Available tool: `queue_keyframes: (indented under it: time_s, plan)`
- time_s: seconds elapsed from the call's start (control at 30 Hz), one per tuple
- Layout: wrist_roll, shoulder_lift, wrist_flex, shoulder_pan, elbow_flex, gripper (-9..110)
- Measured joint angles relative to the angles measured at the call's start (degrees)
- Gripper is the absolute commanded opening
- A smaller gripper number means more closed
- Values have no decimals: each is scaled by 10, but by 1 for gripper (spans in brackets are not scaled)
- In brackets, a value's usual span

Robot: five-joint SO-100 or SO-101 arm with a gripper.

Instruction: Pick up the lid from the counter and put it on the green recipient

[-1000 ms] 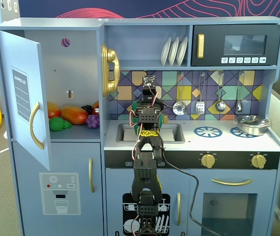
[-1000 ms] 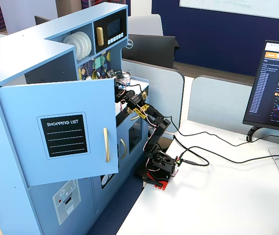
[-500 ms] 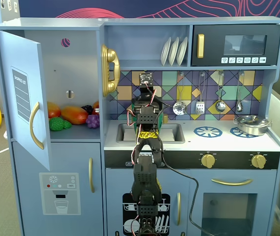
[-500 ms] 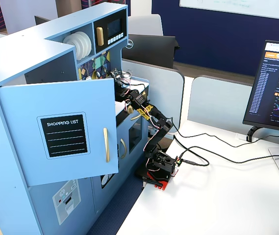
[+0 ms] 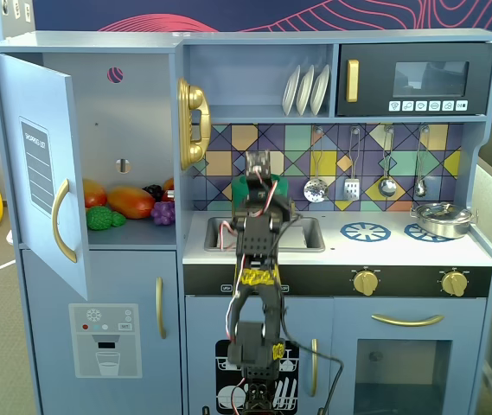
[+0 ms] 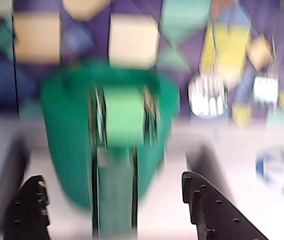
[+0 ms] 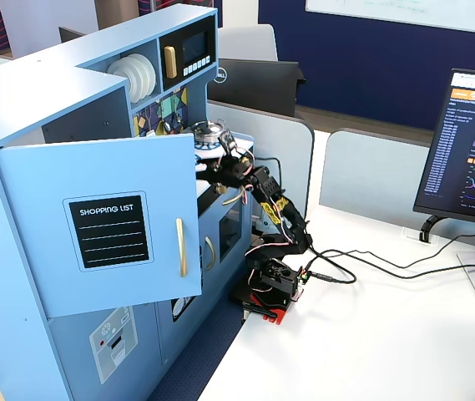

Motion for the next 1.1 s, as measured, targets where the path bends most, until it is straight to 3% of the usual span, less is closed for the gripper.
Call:
queue_keyframes:
  time_s: [0.17, 0.63, 1.1]
  plan:
    - [4, 98, 67, -6, 152, 0]
    - [75, 239, 190, -30, 532, 0]
    - [140, 282, 276, -77, 663, 0]
